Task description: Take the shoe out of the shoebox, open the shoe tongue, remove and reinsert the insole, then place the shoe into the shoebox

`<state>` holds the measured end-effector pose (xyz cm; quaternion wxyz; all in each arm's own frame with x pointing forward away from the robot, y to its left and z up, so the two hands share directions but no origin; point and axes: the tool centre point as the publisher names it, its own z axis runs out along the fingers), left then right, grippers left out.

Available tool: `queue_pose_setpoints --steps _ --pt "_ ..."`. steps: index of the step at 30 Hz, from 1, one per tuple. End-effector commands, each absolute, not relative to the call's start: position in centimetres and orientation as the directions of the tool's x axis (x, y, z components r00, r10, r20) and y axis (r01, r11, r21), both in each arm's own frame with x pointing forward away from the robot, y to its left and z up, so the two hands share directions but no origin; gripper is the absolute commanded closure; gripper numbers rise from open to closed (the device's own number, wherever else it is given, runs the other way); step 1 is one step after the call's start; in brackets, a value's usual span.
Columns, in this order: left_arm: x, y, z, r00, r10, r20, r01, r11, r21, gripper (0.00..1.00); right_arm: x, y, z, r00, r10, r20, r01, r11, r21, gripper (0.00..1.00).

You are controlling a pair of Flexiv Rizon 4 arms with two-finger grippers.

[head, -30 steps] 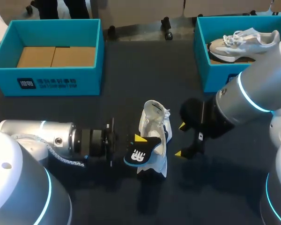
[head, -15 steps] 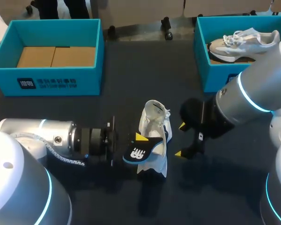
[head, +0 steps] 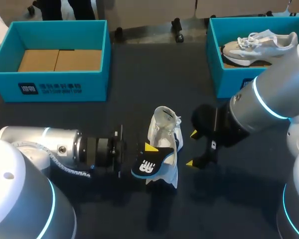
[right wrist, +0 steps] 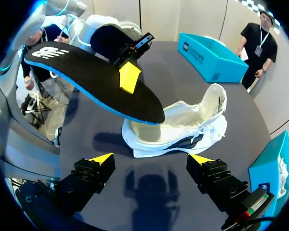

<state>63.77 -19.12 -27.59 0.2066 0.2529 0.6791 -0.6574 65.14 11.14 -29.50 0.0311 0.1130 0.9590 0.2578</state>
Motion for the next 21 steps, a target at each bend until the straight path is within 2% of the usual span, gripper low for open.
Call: queue_pose_setpoints --steps 1,21 --pt "63.56 -19.70 -27.92 -0.785 0.066 -0.616 0.618 0.007 -0.786 1.00 65.03 11.07 -29.56 -0.973 0.233 -0.002 0.200 0.840 0.504 0.00" --pt "63.66 -20.64 -28.87 -0.786 0.069 -0.614 0.616 0.014 -0.788 1.00 65.03 11.07 -29.56 -0.973 0.233 -0.002 0.200 0.840 0.504 0.00"
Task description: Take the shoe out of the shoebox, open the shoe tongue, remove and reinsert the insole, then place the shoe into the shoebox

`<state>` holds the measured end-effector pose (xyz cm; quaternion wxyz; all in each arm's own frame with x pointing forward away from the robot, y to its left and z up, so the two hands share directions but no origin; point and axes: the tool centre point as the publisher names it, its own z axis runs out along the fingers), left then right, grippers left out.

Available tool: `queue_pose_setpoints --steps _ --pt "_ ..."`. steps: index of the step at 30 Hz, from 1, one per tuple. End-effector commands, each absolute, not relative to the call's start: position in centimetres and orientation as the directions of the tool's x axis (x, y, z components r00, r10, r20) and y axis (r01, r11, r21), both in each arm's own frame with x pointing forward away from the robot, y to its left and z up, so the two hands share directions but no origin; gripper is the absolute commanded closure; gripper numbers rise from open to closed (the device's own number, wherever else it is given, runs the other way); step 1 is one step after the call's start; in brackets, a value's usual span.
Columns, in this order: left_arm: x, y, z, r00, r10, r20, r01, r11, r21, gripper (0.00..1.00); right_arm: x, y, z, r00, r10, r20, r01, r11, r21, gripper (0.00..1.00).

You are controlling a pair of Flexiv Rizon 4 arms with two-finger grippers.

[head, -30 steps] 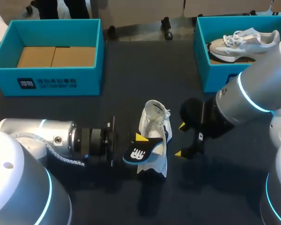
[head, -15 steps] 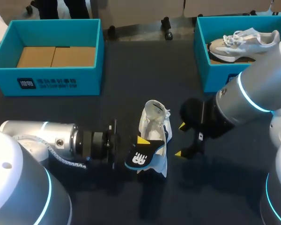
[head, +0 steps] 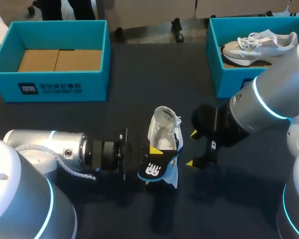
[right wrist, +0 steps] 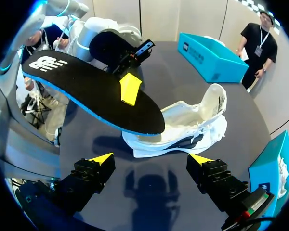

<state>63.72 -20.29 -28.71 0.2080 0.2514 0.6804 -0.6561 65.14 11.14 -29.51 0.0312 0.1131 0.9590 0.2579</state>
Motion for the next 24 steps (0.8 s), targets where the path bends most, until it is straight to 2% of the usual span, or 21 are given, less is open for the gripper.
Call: queue_pose_setpoints --steps 1,24 --pt "63.6 -20.7 -28.9 -0.786 0.070 -0.614 0.616 0.014 -0.788 1.00 65.0 11.1 -29.6 -0.973 0.233 -0.002 0.200 0.840 0.504 0.00" --pt "65.0 -21.7 -30.5 -0.782 0.066 -0.619 0.622 0.029 -0.783 1.00 65.0 11.1 -29.6 -0.973 0.233 -0.002 0.200 0.840 0.504 0.00"
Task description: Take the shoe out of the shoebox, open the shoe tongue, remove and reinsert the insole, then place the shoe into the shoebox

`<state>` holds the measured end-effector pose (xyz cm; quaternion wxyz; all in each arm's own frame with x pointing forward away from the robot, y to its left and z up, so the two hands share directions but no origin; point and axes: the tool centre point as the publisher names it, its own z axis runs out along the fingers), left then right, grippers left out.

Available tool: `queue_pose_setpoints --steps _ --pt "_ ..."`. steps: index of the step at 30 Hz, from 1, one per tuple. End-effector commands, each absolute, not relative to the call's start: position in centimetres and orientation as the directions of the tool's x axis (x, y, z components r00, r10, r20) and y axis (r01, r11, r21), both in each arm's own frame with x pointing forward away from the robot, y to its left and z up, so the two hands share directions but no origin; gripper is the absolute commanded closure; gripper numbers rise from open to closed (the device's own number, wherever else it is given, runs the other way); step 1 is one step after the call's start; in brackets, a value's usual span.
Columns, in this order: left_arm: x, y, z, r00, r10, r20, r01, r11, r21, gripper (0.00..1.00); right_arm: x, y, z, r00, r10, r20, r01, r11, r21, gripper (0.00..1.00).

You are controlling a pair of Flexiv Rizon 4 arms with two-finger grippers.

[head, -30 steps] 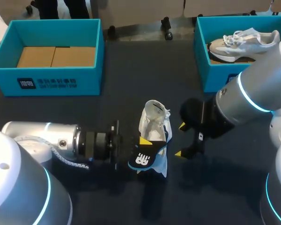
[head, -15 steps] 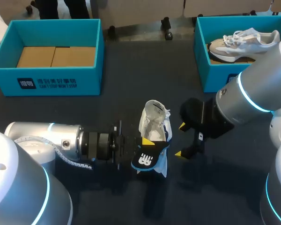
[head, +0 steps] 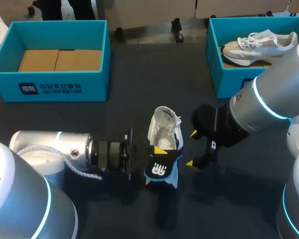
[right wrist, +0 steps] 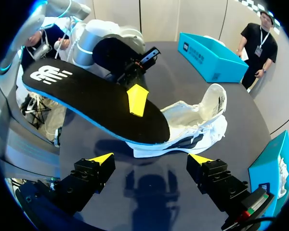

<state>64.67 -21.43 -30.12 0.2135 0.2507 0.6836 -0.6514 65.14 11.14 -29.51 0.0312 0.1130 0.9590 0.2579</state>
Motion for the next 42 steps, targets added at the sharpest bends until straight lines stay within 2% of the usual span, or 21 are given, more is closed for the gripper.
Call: queue_pose_setpoints --steps 1,42 --pt "65.1 -21.7 -30.6 -0.781 0.065 -0.621 0.624 0.031 -0.781 1.00 65.0 11.1 -29.6 -0.973 0.233 -0.002 0.200 0.840 0.504 0.00" --pt "68.5 -21.0 -33.3 -0.774 0.078 -0.628 0.632 0.136 -0.763 1.00 65.0 11.1 -29.6 -0.973 0.233 -0.002 0.200 0.840 0.504 0.00"
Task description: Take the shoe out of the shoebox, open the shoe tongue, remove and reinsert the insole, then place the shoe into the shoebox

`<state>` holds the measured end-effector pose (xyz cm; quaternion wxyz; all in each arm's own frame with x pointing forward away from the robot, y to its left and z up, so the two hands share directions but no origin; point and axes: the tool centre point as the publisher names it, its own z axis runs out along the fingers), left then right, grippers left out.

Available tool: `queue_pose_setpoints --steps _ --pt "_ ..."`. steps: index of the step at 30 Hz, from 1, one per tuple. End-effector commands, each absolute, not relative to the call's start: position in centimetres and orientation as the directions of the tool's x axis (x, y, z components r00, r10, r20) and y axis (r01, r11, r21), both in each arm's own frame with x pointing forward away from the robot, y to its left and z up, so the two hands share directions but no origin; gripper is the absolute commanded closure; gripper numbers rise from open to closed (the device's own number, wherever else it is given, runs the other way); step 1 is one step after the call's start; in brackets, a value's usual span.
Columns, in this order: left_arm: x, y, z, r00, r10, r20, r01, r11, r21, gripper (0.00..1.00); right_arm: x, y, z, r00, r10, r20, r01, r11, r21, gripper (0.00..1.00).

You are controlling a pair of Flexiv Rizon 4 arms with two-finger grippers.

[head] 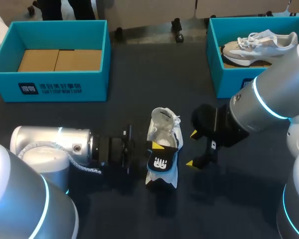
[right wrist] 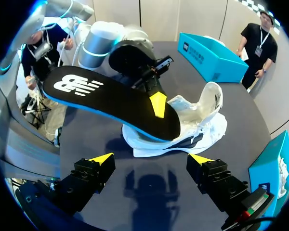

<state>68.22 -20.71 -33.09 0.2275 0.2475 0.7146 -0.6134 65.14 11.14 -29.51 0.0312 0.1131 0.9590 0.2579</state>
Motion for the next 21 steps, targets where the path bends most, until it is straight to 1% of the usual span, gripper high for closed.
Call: queue_pose_setpoints --steps 1,12,17,18,19,20,21 --pt "68.49 -21.00 -33.40 -0.773 0.079 -0.629 0.633 0.140 -0.761 1.00 65.03 11.07 -29.56 -0.973 0.233 -0.002 0.200 0.840 0.504 0.00" --pt "69.17 -20.86 -34.26 -0.776 0.069 -0.627 0.628 0.177 -0.758 1.00 65.03 11.07 -29.56 -0.973 0.233 -0.002 0.200 0.840 0.504 0.00" --pt "69.03 -20.77 -33.83 -0.780 0.050 -0.624 0.622 0.179 -0.762 1.00 65.03 11.07 -29.56 -0.973 0.233 -0.002 0.200 0.840 0.504 0.00" --pt "68.93 -20.74 -33.70 -0.779 0.052 -0.624 0.622 0.177 -0.762 0.98 65.03 11.07 -29.56 -0.973 0.233 -0.002 0.200 0.840 0.504 0.00" --pt "68.82 -20.73 -33.56 -0.777 0.053 -0.628 0.626 0.173 -0.760 0.81 65.03 11.07 -29.56 -0.973 0.233 -0.002 0.200 0.840 0.504 0.00" --pt "68.76 -20.72 -33.44 -0.776 0.052 -0.629 0.627 0.171 -0.760 0.74 65.03 11.07 -29.56 -0.973 0.233 -0.002 0.200 0.840 0.504 0.00" --pt "68.72 -20.73 -33.32 -0.775 0.052 -0.629 0.628 0.171 -0.760 0.73 65.03 11.07 -29.56 -0.973 0.233 -0.002 0.200 0.840 0.504 0.00"
